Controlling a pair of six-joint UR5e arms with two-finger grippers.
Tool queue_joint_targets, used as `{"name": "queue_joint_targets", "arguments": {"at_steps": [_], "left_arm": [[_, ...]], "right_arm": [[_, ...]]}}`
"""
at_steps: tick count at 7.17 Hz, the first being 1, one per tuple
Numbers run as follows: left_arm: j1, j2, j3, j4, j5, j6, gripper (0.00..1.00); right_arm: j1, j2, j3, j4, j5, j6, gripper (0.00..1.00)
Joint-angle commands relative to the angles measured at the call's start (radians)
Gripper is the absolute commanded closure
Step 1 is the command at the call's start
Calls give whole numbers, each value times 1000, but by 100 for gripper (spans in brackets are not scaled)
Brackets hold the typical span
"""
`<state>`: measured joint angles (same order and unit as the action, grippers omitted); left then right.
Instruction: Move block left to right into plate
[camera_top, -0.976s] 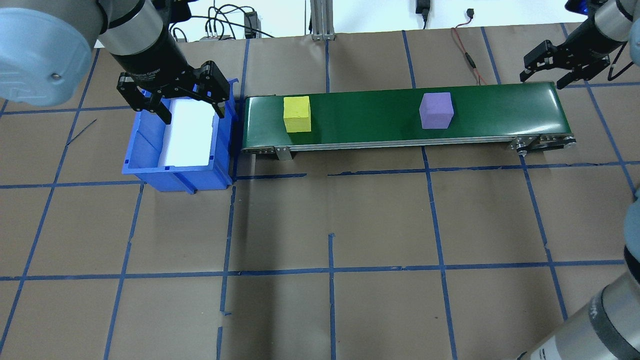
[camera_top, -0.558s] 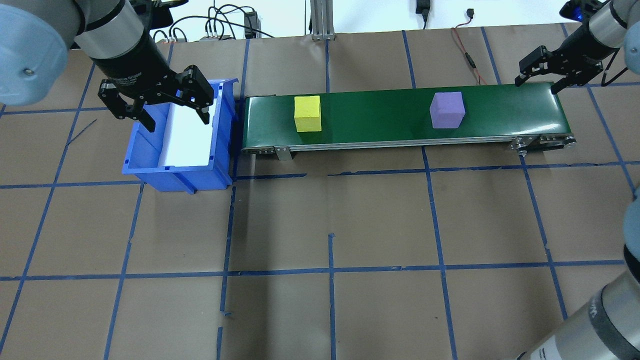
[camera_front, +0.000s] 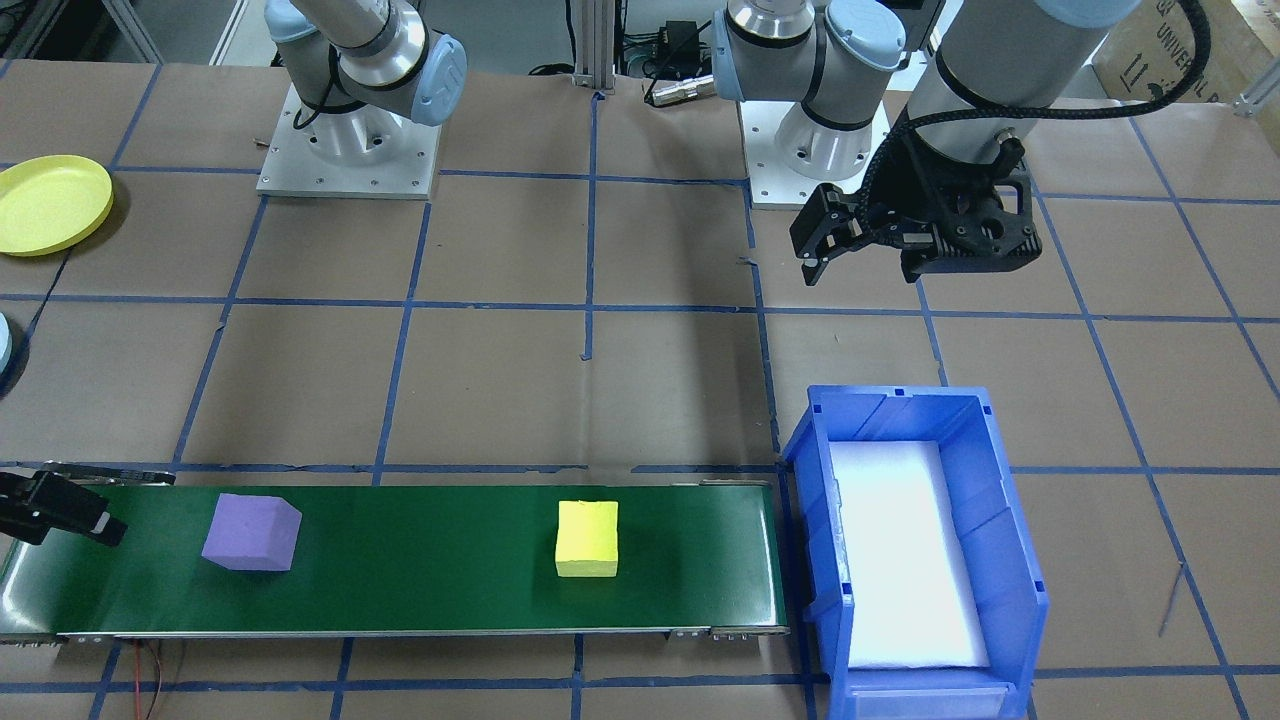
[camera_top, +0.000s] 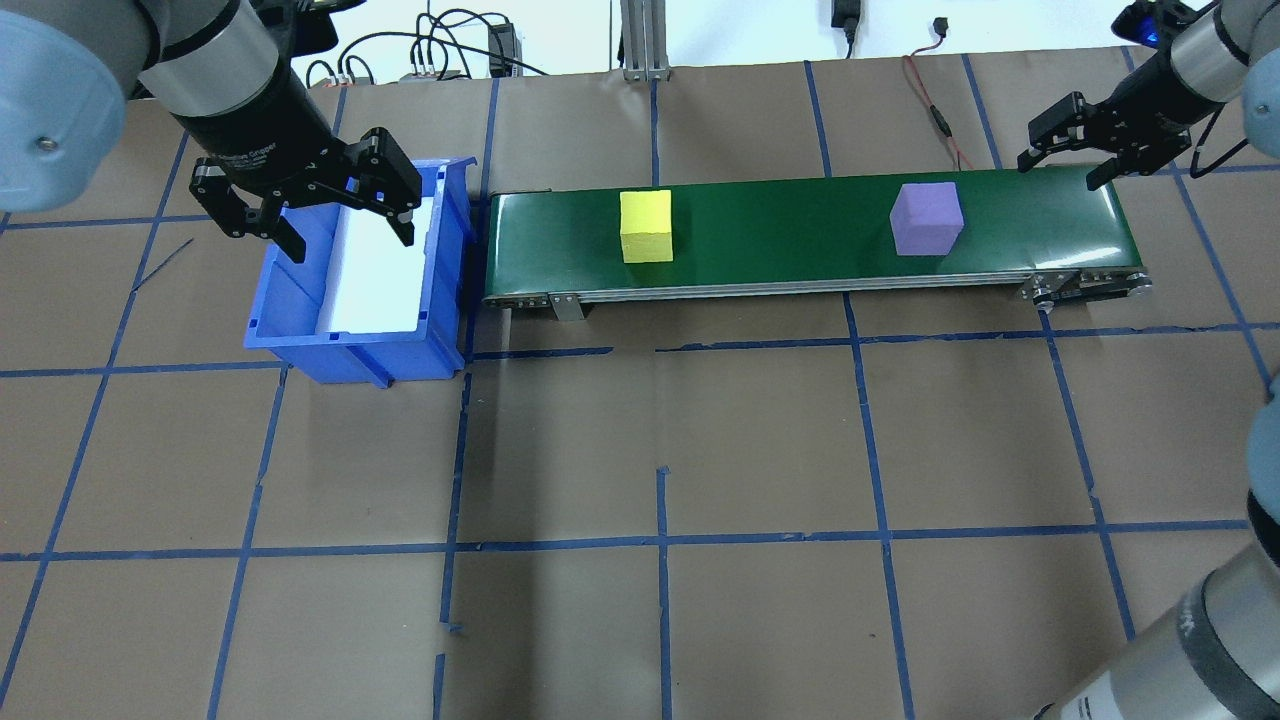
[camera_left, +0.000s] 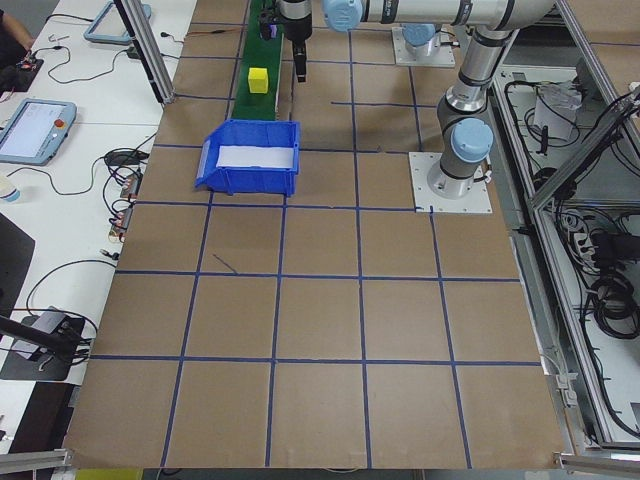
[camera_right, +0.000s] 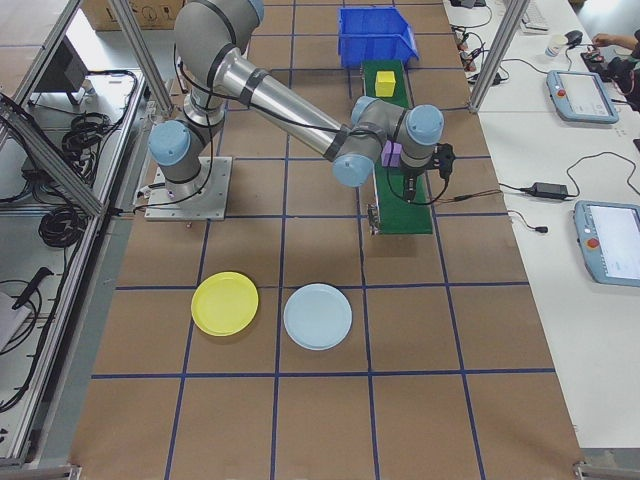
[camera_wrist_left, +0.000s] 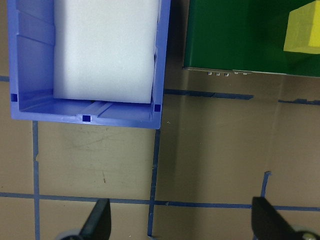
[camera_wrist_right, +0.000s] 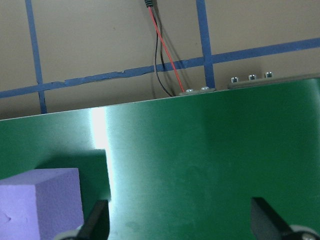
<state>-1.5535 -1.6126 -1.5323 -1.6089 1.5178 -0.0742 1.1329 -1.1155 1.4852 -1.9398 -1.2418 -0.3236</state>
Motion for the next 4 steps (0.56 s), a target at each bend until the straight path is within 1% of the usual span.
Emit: {"name": "queue_joint_targets", "arguments": {"at_steps": [1,2,3,4], "left_arm": [[0,0,-3,3,-1,1,0],[0,0,-5,3,-1,-1,0],[0,0,-9,3,-1,-1,0],[0,2,-9,4,-1,1,0]], "right_arm": [[1,2,-12,-4,39,-2,0],[2,8,-11,-4,64,-2,0],[2,10,-5,-22,73,-5,0],[2,10,-2,-24,73,-9,0]]}}
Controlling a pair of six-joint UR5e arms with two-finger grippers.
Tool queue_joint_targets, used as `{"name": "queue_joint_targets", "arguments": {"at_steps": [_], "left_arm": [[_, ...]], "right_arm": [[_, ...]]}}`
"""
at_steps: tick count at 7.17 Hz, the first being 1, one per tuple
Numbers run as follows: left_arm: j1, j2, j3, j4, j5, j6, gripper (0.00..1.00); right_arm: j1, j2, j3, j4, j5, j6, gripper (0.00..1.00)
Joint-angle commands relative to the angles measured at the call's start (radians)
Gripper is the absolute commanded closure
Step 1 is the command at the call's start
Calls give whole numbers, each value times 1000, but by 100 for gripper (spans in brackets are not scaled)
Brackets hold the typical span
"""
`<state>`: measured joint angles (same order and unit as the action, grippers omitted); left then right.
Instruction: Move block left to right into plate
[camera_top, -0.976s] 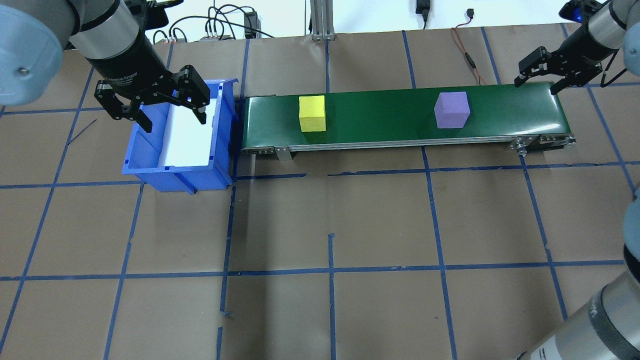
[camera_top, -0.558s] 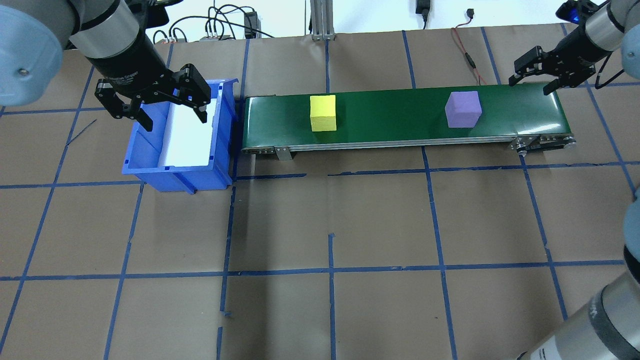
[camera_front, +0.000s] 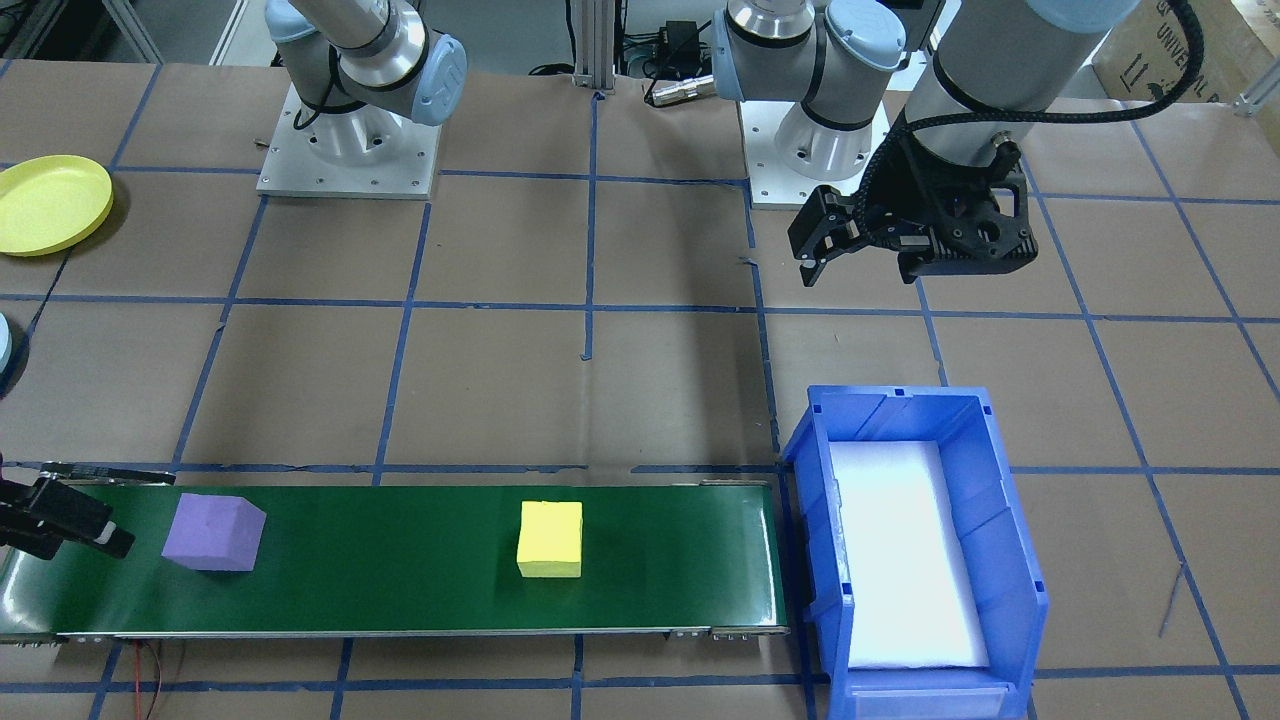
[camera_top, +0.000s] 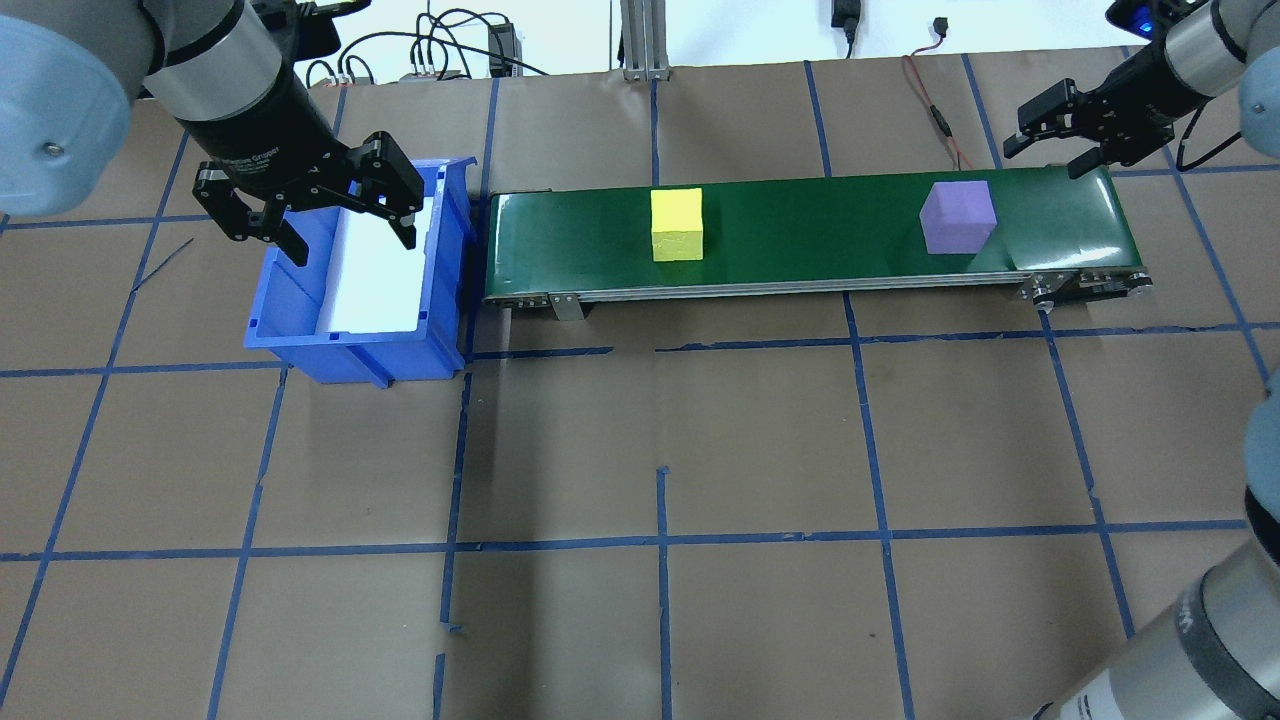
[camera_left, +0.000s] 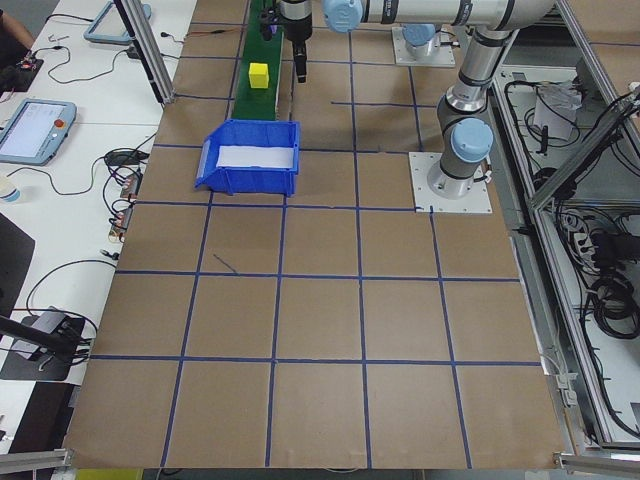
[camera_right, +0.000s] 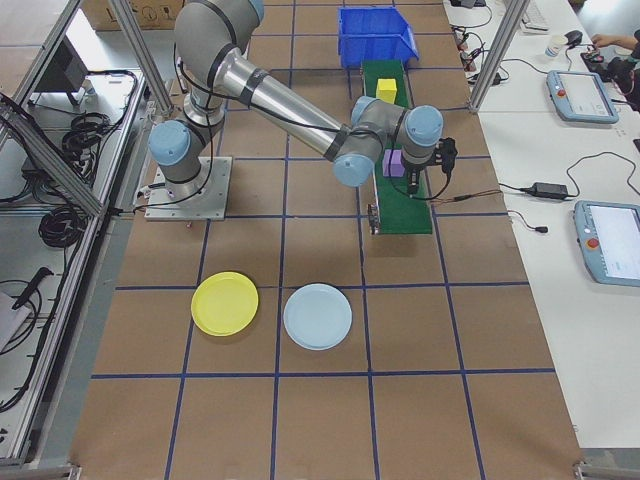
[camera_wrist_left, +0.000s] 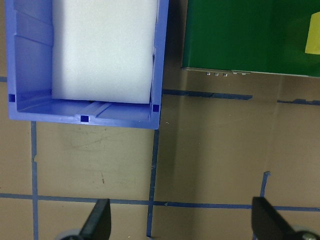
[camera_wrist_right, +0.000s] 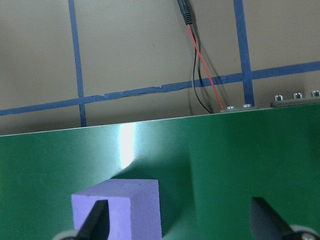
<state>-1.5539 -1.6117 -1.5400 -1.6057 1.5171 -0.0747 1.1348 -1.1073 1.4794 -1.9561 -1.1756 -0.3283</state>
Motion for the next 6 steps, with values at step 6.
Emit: {"name": "queue_joint_targets", "arguments": {"at_steps": [6], "left_arm": [[0,1,0,3,0,3,0]], "right_arm": [[8,17,47,-6,-2,-5,0]]}}
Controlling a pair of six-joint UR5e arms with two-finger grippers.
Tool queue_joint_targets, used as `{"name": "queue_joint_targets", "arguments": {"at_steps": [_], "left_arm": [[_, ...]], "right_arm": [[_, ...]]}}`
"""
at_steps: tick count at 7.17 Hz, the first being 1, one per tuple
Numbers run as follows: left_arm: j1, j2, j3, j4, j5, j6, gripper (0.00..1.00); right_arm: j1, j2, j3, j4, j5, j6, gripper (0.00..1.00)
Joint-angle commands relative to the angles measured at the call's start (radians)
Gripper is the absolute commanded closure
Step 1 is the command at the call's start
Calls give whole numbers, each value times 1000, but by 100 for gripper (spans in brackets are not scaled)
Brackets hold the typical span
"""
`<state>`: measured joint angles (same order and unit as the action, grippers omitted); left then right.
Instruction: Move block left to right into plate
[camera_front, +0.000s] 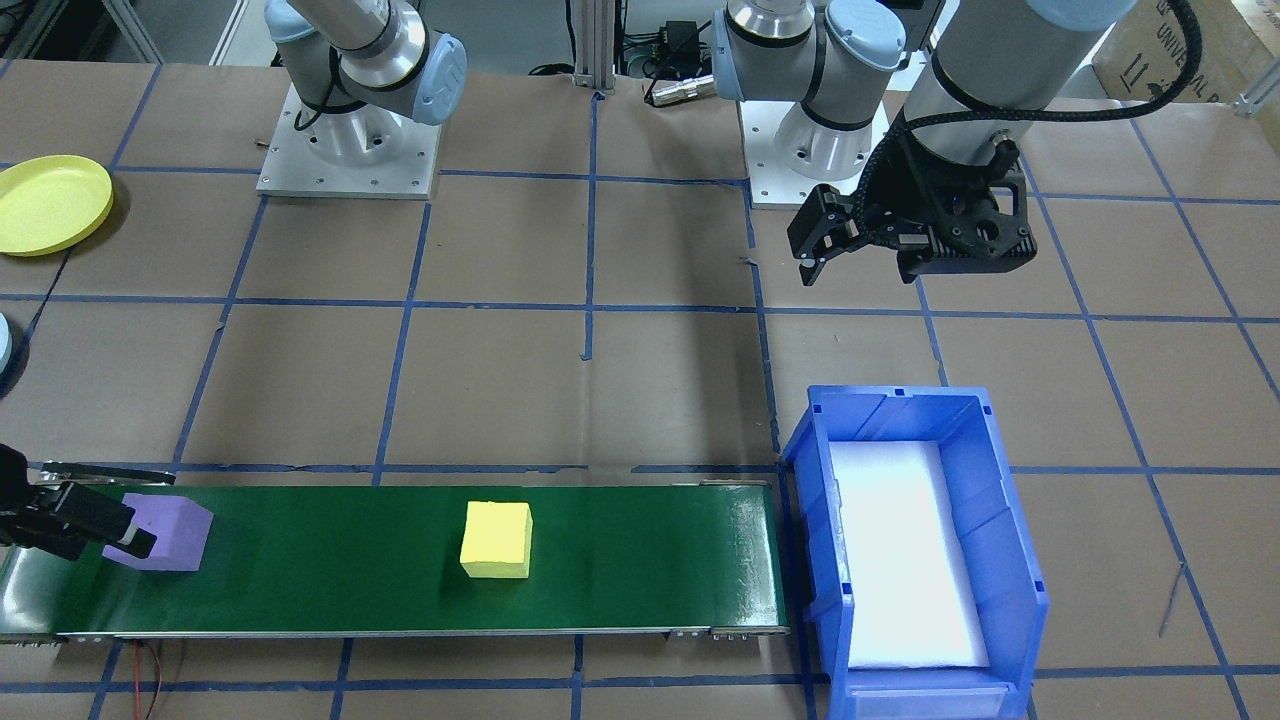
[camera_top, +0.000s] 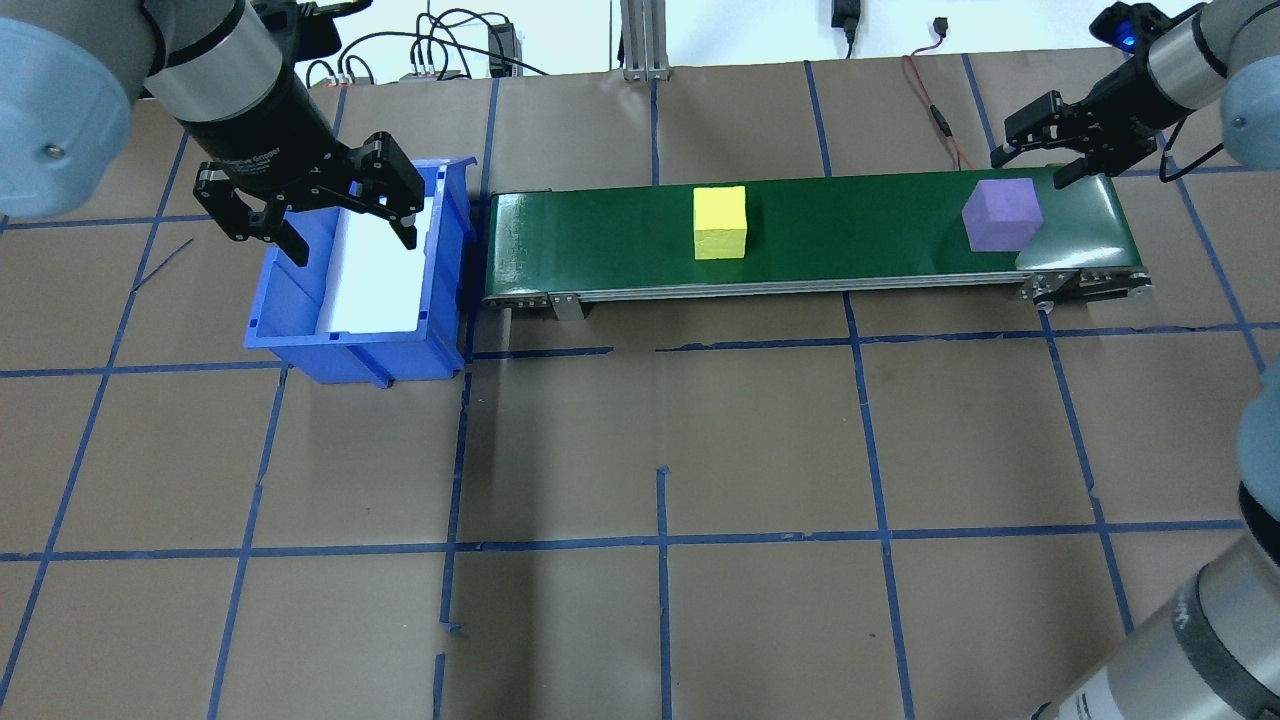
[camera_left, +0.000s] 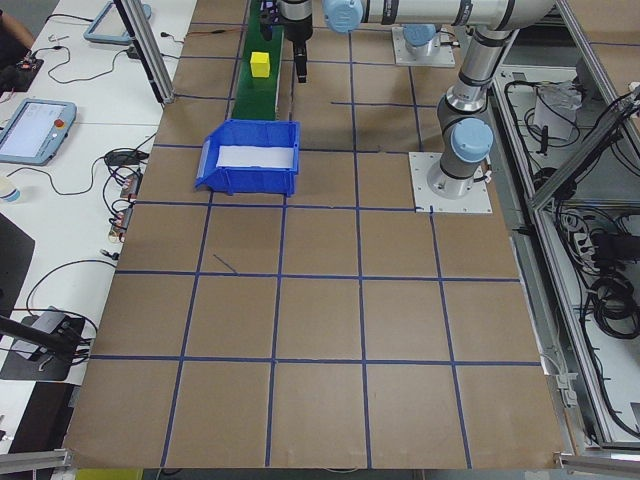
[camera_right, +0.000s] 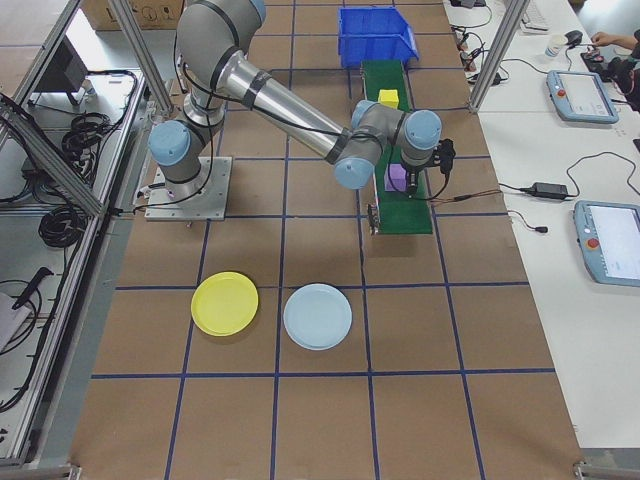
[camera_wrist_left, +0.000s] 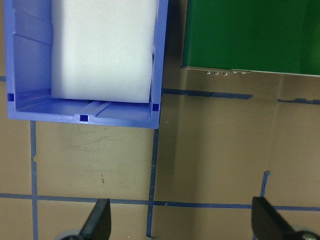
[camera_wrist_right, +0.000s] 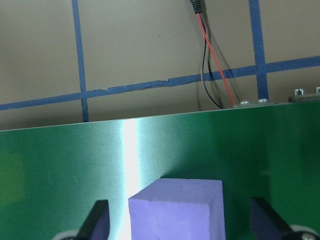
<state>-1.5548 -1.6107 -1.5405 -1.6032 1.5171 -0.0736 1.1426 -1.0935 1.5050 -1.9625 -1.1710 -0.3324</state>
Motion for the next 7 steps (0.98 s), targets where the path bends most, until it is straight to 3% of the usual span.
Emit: {"name": "queue_joint_targets", "arguments": {"at_steps": [1,2,3,4,5,7], "left_arm": [[1,0,0,0,0,0,0],[1,0,0,0,0,0,0],[1,0,0,0,0,2,0],[1,0,0,0,0,2,0],[-1,0,-1,0,0,0,0],[1,0,-1,0,0,0,0]], "right_arm": [[0,4,30,1,-13,0,0],[-1,10,29,-1,-18,0,13],[-3,23,18,-10,-100,-2,45],[-3,20,0,-16,-204,-2,63],[-3,17,-24,-13,-228,-4,69],[-45,7,-110,-10,-333,-124,72]]}}
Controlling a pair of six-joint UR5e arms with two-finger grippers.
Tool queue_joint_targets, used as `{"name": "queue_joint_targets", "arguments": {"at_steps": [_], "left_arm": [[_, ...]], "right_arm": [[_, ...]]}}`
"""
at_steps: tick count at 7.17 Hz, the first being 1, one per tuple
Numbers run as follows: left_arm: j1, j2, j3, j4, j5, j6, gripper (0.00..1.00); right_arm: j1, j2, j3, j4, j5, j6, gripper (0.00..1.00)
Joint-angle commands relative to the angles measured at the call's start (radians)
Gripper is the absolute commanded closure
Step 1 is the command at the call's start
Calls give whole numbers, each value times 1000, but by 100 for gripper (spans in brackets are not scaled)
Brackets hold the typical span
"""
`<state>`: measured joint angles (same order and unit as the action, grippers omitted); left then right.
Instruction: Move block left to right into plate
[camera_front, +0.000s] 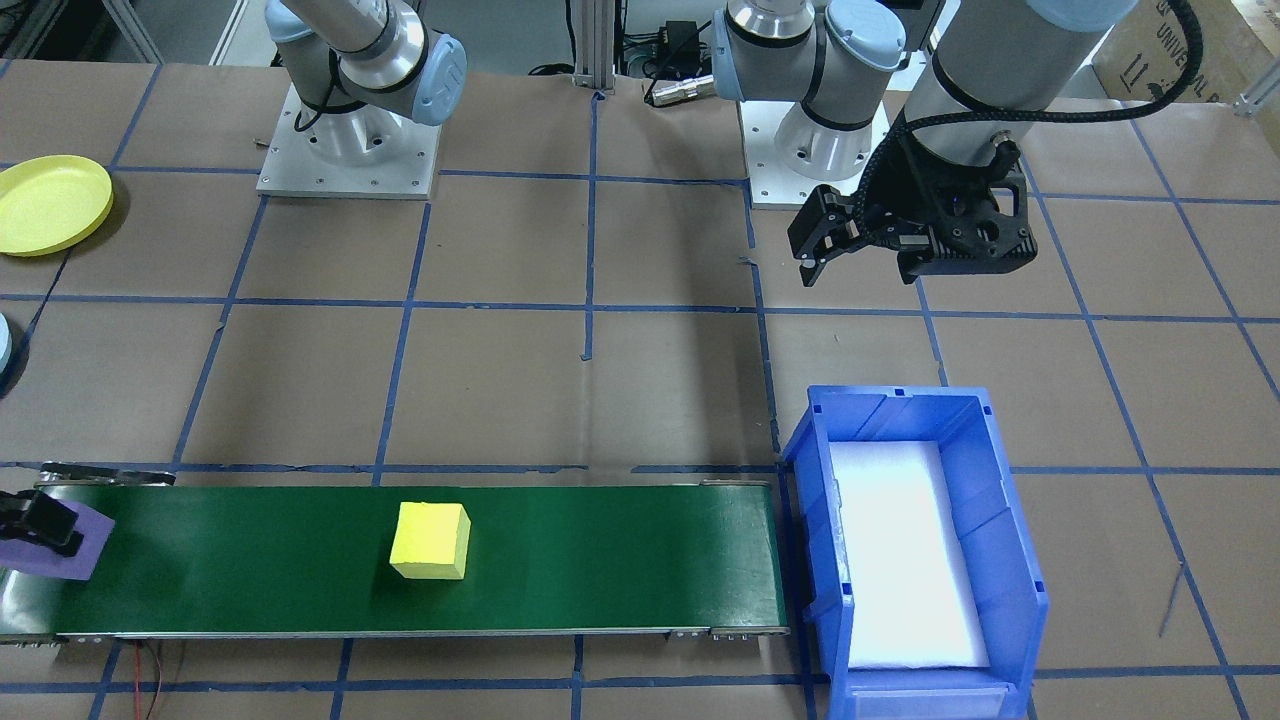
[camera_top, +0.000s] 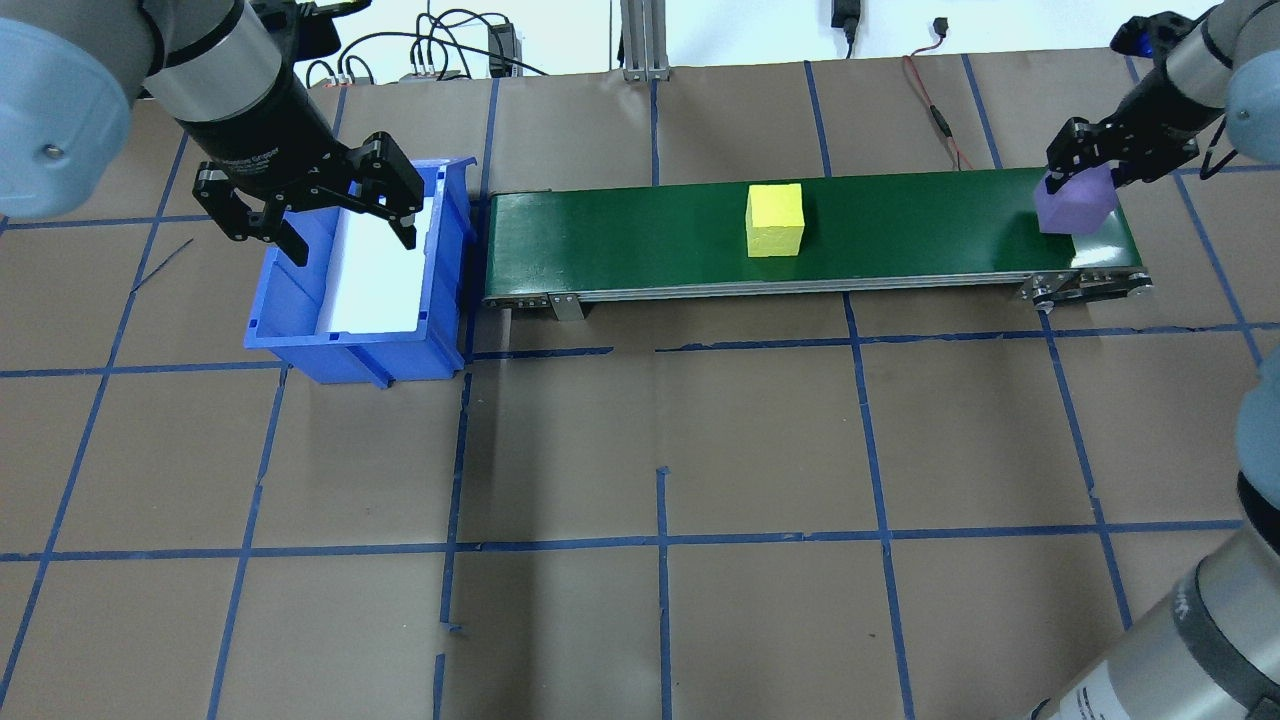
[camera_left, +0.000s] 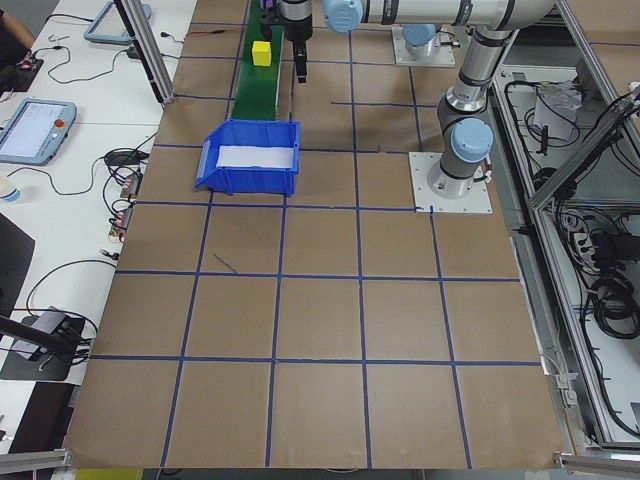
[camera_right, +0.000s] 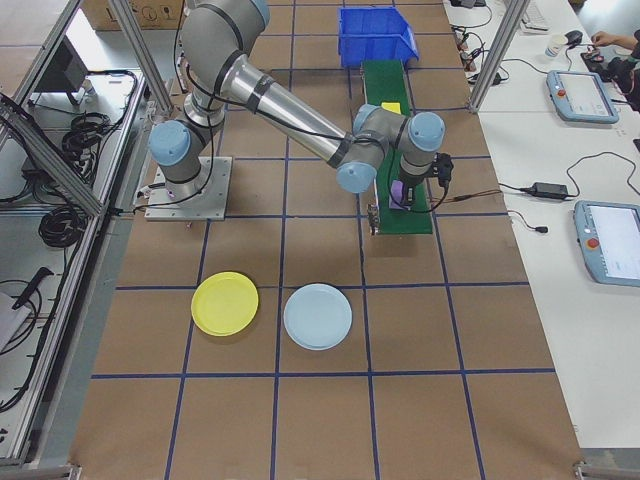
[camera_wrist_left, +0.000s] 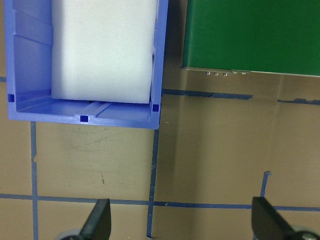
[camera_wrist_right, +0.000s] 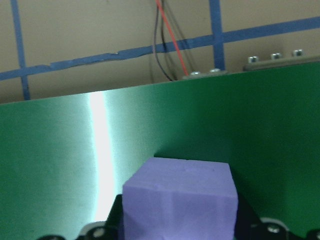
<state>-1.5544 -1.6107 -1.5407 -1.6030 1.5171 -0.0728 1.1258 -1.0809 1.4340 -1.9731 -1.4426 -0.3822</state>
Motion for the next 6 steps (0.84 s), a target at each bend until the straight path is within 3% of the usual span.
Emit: {"name": "queue_joint_targets", "arguments": {"at_steps": [1,3,5,6], "left_arm": [[0,0,-1,-2,0,-1,0],[0,0,-1,0,0,-1,0],[-1,2,-2,0,0,-1,0],[-1,2,-2,0,0,-1,0]], "right_arm": [[-131,-28,-11,3,-65,-181,72],[-365,-68,70,5,-70,-434,72],[-505,-68,143,2,-74,-553,71],[-558,-70,190,0,-74,-557,65]]}}
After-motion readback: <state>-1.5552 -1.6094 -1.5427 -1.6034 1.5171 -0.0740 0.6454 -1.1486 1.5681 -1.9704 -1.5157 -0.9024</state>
